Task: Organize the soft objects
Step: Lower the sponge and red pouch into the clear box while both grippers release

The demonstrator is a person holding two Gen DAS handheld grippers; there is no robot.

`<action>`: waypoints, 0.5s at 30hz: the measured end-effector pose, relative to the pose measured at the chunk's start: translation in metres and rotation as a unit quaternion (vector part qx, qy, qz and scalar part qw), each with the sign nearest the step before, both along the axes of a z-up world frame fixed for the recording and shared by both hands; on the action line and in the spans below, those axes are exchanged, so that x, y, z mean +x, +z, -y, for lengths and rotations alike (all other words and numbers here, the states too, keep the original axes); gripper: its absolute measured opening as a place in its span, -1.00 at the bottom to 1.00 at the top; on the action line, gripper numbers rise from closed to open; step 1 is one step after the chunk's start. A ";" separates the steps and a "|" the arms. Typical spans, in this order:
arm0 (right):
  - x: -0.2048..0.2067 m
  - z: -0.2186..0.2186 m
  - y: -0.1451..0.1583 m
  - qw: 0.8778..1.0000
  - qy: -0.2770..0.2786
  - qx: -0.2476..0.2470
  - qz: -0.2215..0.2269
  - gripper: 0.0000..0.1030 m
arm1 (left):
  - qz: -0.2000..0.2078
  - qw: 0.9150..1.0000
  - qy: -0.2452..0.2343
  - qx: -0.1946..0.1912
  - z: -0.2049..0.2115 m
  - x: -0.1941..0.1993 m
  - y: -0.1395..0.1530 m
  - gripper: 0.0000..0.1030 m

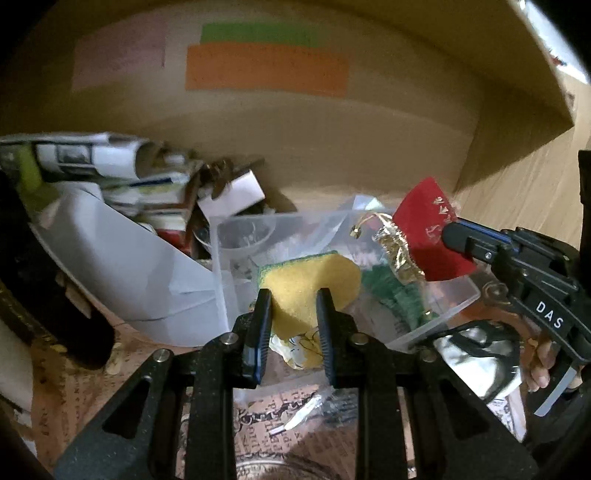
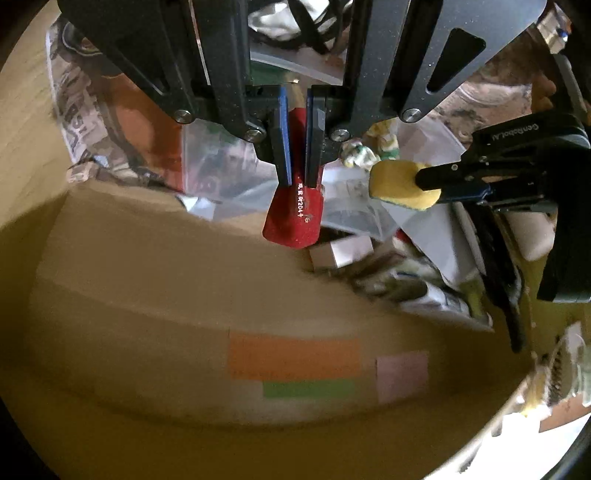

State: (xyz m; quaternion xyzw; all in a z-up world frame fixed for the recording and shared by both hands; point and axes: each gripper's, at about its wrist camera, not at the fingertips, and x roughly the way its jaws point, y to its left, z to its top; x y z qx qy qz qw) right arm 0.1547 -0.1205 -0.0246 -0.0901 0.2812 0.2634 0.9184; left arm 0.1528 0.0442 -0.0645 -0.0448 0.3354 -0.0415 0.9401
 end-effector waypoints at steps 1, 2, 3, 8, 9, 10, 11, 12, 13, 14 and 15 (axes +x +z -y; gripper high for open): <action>0.003 -0.001 -0.003 1.000 0.001 -0.005 -0.009 -0.88 | -0.006 1.000 -0.003 0.001 0.001 0.004 -0.003 -0.54; 0.006 -0.002 -0.007 1.000 0.003 -0.010 -0.018 -0.87 | -0.011 1.000 -0.006 0.003 0.002 0.008 -0.006 -0.54; 0.008 -0.003 -0.008 1.000 0.004 -0.013 -0.024 -0.87 | -0.016 1.000 -0.009 0.005 0.004 0.011 -0.009 -0.54; 0.015 -0.008 -0.017 0.999 0.012 -0.027 -0.039 -0.81 | -0.033 0.999 -0.016 0.016 0.014 0.023 -0.018 -0.54; 0.015 -0.008 -0.017 0.999 0.010 -0.030 -0.042 -0.71 | -0.039 0.999 -0.018 0.013 0.014 0.024 -0.020 -0.54; 0.014 -0.008 -0.017 0.999 0.010 -0.031 -0.042 -0.62 | -0.043 0.999 -0.019 0.010 0.014 0.025 -0.020 -0.53; 0.014 -0.007 -0.017 0.999 0.009 -0.031 -0.039 -0.57 | -0.045 0.999 -0.019 0.008 0.014 0.026 -0.021 -0.48; 0.011 -0.006 -0.015 0.999 0.007 -0.032 -0.034 -0.46 | -0.045 0.999 -0.018 0.005 0.013 0.025 -0.022 -0.43; 0.011 -0.007 -0.014 0.999 0.007 -0.032 -0.029 -0.35 | -0.043 0.999 -0.017 0.005 0.012 0.024 -0.021 -0.40; 0.009 -0.006 -0.012 0.999 0.005 -0.031 -0.024 -0.31 | -0.040 0.999 -0.015 0.006 0.011 0.022 -0.020 -0.33; 0.007 -0.005 -0.010 0.999 0.004 -0.028 -0.019 -0.26 | -0.035 0.999 -0.013 0.008 0.011 0.022 -0.019 -0.30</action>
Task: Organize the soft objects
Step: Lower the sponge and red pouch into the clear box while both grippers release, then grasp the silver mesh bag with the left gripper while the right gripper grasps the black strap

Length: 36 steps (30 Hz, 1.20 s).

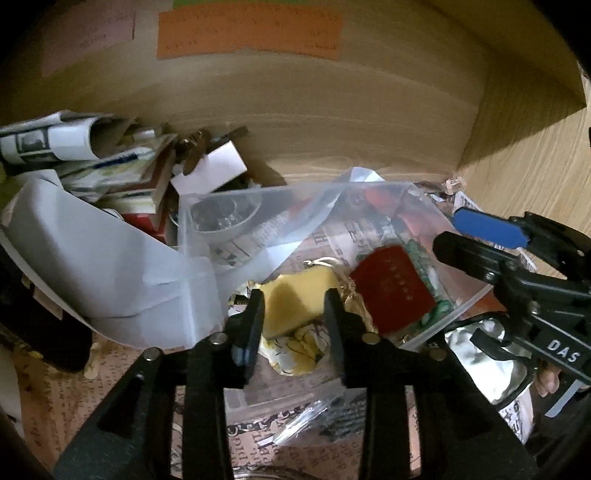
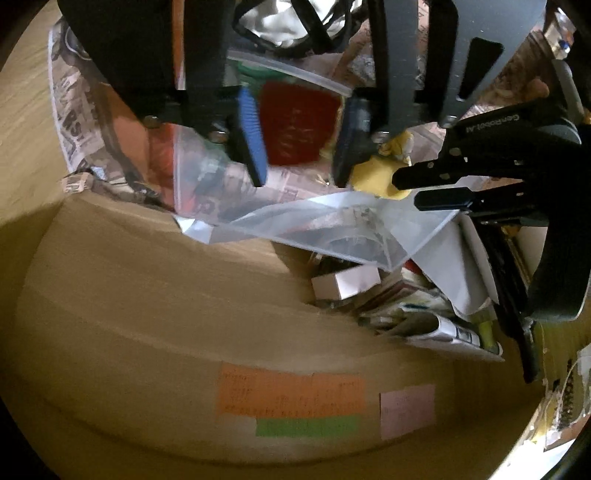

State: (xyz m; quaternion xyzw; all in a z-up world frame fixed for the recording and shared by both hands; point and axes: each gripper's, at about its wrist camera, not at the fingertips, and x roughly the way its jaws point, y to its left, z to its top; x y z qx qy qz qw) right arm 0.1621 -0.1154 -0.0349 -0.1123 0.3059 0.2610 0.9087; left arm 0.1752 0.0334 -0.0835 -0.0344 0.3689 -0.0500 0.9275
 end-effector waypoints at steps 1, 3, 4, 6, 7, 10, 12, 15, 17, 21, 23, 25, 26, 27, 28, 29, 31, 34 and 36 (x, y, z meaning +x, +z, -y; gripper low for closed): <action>-0.003 0.001 0.004 1.000 -0.001 0.004 0.006 -0.25 | 0.002 1.000 0.000 0.002 0.000 -0.004 0.003 -0.29; -0.009 0.006 0.010 1.000 0.000 0.013 0.018 -0.24 | 0.013 1.000 0.000 0.002 0.000 -0.012 0.009 -0.29; -0.013 0.007 0.013 1.000 -0.002 0.016 0.023 -0.21 | 0.018 1.000 0.000 0.002 -0.001 -0.016 0.012 -0.28; -0.021 0.012 0.020 0.999 -0.003 0.026 0.034 -0.12 | 0.030 1.000 0.000 0.002 -0.001 -0.025 0.019 -0.13; -0.026 0.015 0.024 0.999 -0.004 0.031 0.043 -0.05 | 0.039 0.999 0.003 0.002 -0.001 -0.031 0.023 -0.08; -0.040 0.026 0.031 0.997 -0.006 0.041 0.058 0.01 | 0.055 0.998 0.003 0.004 -0.002 -0.046 0.029 0.06; -0.048 0.032 0.033 0.997 -0.008 0.044 0.064 0.01 | 0.058 0.998 0.001 0.005 -0.002 -0.056 0.031 0.07; -0.062 0.043 0.033 0.996 -0.014 0.048 0.070 0.02 | 0.057 0.998 -0.001 0.006 0.000 -0.070 0.029 0.12; -0.070 0.049 0.031 0.996 -0.020 0.048 0.073 0.01 | 0.053 0.999 -0.003 0.005 0.001 -0.079 0.027 0.12; -0.082 0.058 0.020 0.996 -0.032 0.051 0.065 0.02 | 0.042 0.999 -0.006 0.005 0.004 -0.090 0.015 0.17; -0.086 0.062 0.012 0.996 -0.039 0.049 0.057 0.02 | 0.034 0.999 -0.008 0.006 0.006 -0.093 0.008 0.19; -0.088 0.064 0.004 0.997 -0.040 0.049 0.045 0.01 | 0.021 1.000 -0.012 0.005 0.007 -0.095 -0.002 0.19; -0.089 0.064 0.000 0.997 -0.041 0.048 0.039 0.02 | 0.015 1.000 -0.012 0.004 0.008 -0.096 -0.006 0.19; -0.089 0.064 -0.004 0.998 -0.041 0.047 0.033 0.01 | 0.007 1.000 -0.014 0.002 0.008 -0.096 -0.012 0.19; -0.091 0.065 -0.007 0.998 -0.041 0.045 0.029 0.01 | 0.000 1.000 -0.015 0.000 0.008 -0.095 -0.016 0.20; -0.092 0.065 -0.011 0.998 -0.041 0.044 0.024 0.01 | -0.007 1.000 -0.016 -0.001 0.009 -0.094 -0.021 0.20; -0.092 0.064 -0.018 0.998 -0.041 0.043 0.012 0.01 | -0.020 1.000 -0.016 -0.003 0.011 -0.093 -0.029 0.20; -0.093 0.064 -0.027 0.998 -0.044 0.039 0.002 0.01 | -0.036 0.999 -0.019 -0.003 0.014 -0.087 -0.040 0.25; -0.092 0.064 -0.033 0.998 -0.042 0.038 -0.006 0.01 | -0.044 0.999 -0.019 -0.002 0.016 -0.080 -0.045 0.26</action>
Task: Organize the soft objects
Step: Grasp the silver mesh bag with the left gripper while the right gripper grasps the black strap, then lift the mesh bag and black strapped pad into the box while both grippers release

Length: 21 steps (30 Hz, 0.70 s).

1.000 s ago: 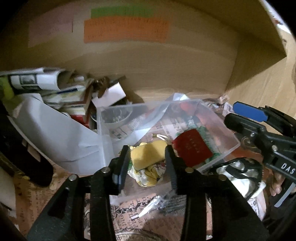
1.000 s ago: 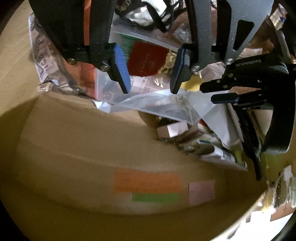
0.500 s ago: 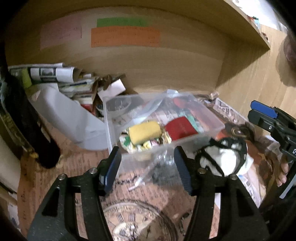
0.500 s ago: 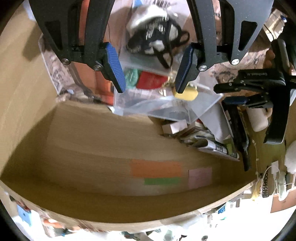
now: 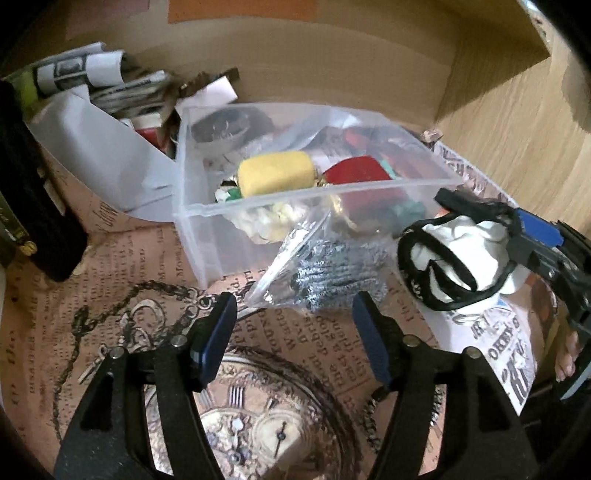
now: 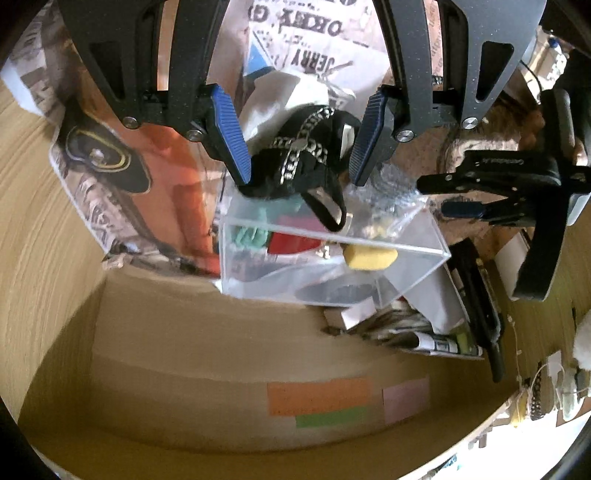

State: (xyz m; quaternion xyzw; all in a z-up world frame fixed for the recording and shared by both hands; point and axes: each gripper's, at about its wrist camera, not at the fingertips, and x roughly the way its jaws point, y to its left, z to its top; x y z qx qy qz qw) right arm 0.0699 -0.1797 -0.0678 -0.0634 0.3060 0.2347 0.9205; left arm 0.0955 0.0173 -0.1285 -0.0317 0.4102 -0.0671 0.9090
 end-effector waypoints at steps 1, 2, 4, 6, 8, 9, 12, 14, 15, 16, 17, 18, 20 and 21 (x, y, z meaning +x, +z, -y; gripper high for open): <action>0.001 -0.001 -0.002 1.000 0.001 -0.003 -0.003 0.01 | -0.003 1.000 -0.001 -0.001 0.001 0.003 -0.002 0.26; 0.002 -0.002 -0.004 1.000 0.000 -0.005 -0.004 -0.01 | -0.005 1.000 -0.001 0.000 0.003 0.006 -0.004 0.26; 0.002 -0.003 -0.007 1.000 0.001 -0.009 -0.006 -0.23 | -0.011 1.000 -0.001 0.001 0.005 0.013 -0.008 0.27; 0.003 -0.004 -0.008 1.000 0.001 -0.011 -0.004 -0.30 | -0.017 1.000 -0.006 -0.003 0.007 0.020 -0.011 0.28; 0.002 -0.004 -0.008 1.000 0.003 -0.010 -0.002 -0.42 | -0.022 1.000 -0.009 -0.008 0.009 0.025 -0.013 0.28; 0.002 -0.004 -0.007 1.000 0.004 -0.008 0.000 -0.50 | -0.022 1.000 -0.014 -0.012 0.011 0.026 -0.013 0.28; 0.002 -0.003 -0.003 1.000 0.008 0.001 0.003 -0.63 | -0.018 0.999 -0.025 -0.011 0.017 0.026 -0.013 0.19; 0.001 -0.004 0.000 1.000 0.011 0.008 0.008 -0.69 | -0.018 0.999 -0.034 -0.015 0.019 0.024 -0.013 -0.06; -0.001 -0.003 0.003 1.000 0.013 0.013 0.011 -0.72 | -0.018 0.999 -0.039 -0.018 0.021 0.023 -0.013 -0.16; -0.001 -0.004 0.005 1.000 0.015 0.016 0.014 -0.73 | -0.016 0.999 -0.038 -0.016 0.022 0.022 -0.012 -0.19; -0.002 -0.005 0.007 1.000 0.016 0.018 0.018 -0.73 | -0.012 0.999 -0.036 -0.013 0.023 0.020 -0.011 -0.26; -0.004 -0.005 0.010 0.999 0.018 0.020 0.024 -0.73 | -0.007 0.999 -0.037 -0.008 0.025 0.017 -0.010 -0.34; -0.004 -0.006 0.016 0.999 0.019 0.025 0.032 -0.74 | 0.000 0.999 -0.035 -0.004 0.026 0.012 -0.008 -0.41; -0.005 -0.006 0.018 0.999 0.020 0.028 0.035 -0.74 | 0.003 0.999 -0.035 -0.003 0.026 0.008 -0.006 -0.45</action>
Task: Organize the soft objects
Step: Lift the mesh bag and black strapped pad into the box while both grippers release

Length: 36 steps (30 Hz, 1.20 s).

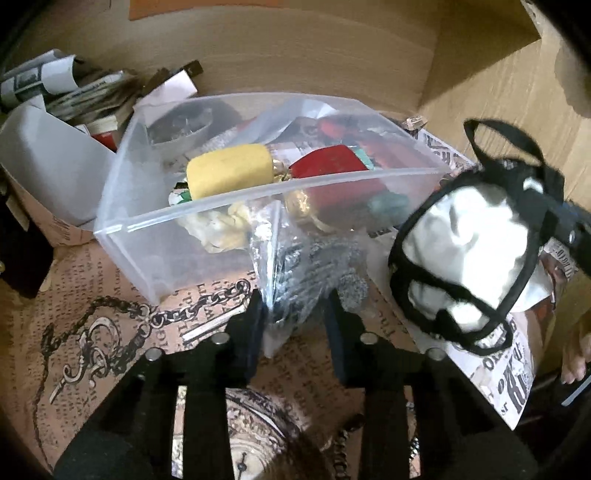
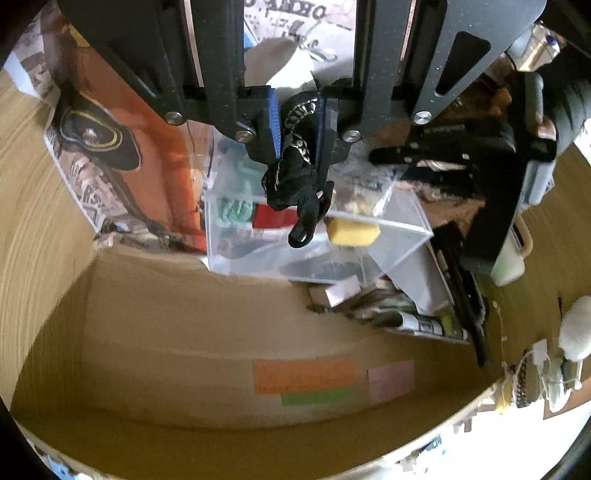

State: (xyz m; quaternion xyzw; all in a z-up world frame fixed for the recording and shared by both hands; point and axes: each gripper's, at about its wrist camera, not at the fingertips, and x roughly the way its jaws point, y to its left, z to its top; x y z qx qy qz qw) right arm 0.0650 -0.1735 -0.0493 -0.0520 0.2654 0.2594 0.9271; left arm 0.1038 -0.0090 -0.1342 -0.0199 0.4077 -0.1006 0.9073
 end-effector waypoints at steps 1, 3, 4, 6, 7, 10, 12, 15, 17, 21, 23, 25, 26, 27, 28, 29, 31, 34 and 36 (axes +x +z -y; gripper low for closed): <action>0.000 0.000 0.003 1.000 0.001 0.004 0.004 -0.74 | 0.003 1.000 0.000 0.001 0.001 -0.003 0.002 -0.46; -0.001 0.000 0.009 1.000 0.004 0.012 0.012 -0.74 | 0.015 1.000 -0.002 0.003 0.000 -0.012 0.009 -0.48; -0.002 0.000 0.013 1.000 0.005 0.016 0.017 -0.74 | 0.021 1.000 -0.002 0.005 0.001 -0.015 0.013 -0.48; -0.002 -0.001 0.019 0.999 0.005 0.020 0.027 -0.74 | 0.039 0.999 -0.002 0.007 0.001 -0.023 0.021 -0.49; -0.002 -0.001 0.023 0.999 0.005 0.024 0.033 -0.74 | 0.046 0.999 -0.002 0.006 0.000 -0.028 0.026 -0.49; -0.003 0.000 0.035 0.998 0.002 0.033 0.049 -0.74 | 0.070 0.997 0.001 0.007 0.000 -0.040 0.041 -0.49; -0.002 0.001 0.041 0.997 0.000 0.039 0.059 -0.74 | 0.087 0.996 0.005 0.007 -0.002 -0.048 0.051 -0.49; -0.001 0.000 0.052 0.996 -0.005 0.046 0.077 -0.74 | 0.105 0.994 0.012 0.002 -0.007 -0.051 0.065 -0.49; 0.001 -0.001 0.059 0.995 -0.010 0.046 0.091 -0.74 | 0.115 0.993 0.016 0.000 -0.009 -0.052 0.073 -0.49; 0.011 -0.004 0.066 0.993 -0.017 0.046 0.104 -0.74 | 0.134 0.990 0.030 -0.003 -0.020 -0.047 0.089 -0.49; 0.019 -0.007 0.067 0.993 -0.022 0.042 0.108 -0.74 | 0.140 0.989 0.040 -0.003 -0.024 -0.042 0.093 -0.49; 0.025 -0.009 0.066 0.993 -0.025 0.038 0.106 -0.74 | 0.141 0.989 0.048 -0.002 -0.030 -0.034 0.096 -0.49; 0.030 -0.010 0.065 0.994 -0.024 0.035 0.103 -0.74 | 0.141 0.989 0.051 -0.002 -0.032 -0.033 0.097 -0.49; 0.036 -0.013 0.062 0.994 -0.023 0.032 0.098 -0.74 | 0.140 0.989 0.053 0.000 -0.034 -0.029 0.098 -0.49; 0.040 -0.014 0.061 0.995 -0.023 0.029 0.096 -0.74 | 0.139 0.989 0.056 0.004 -0.035 -0.020 0.095 -0.49; 0.045 -0.016 0.058 0.995 -0.022 0.025 0.092 -0.74 | 0.139 0.988 0.061 0.010 -0.037 -0.015 0.095 -0.49; 0.056 -0.021 0.052 0.996 -0.019 0.015 0.084 -0.74 | 0.136 0.988 0.066 0.017 -0.039 -0.008 0.093 -0.49; 0.070 -0.029 0.042 0.998 -0.010 -0.001 0.067 -0.74 | 0.124 0.990 0.069 0.017 -0.044 0.008 0.087 -0.49; 0.078 -0.035 0.036 0.998 -0.002 -0.013 0.056 -0.74 | 0.115 0.991 0.068 0.016 -0.046 0.017 0.083 -0.49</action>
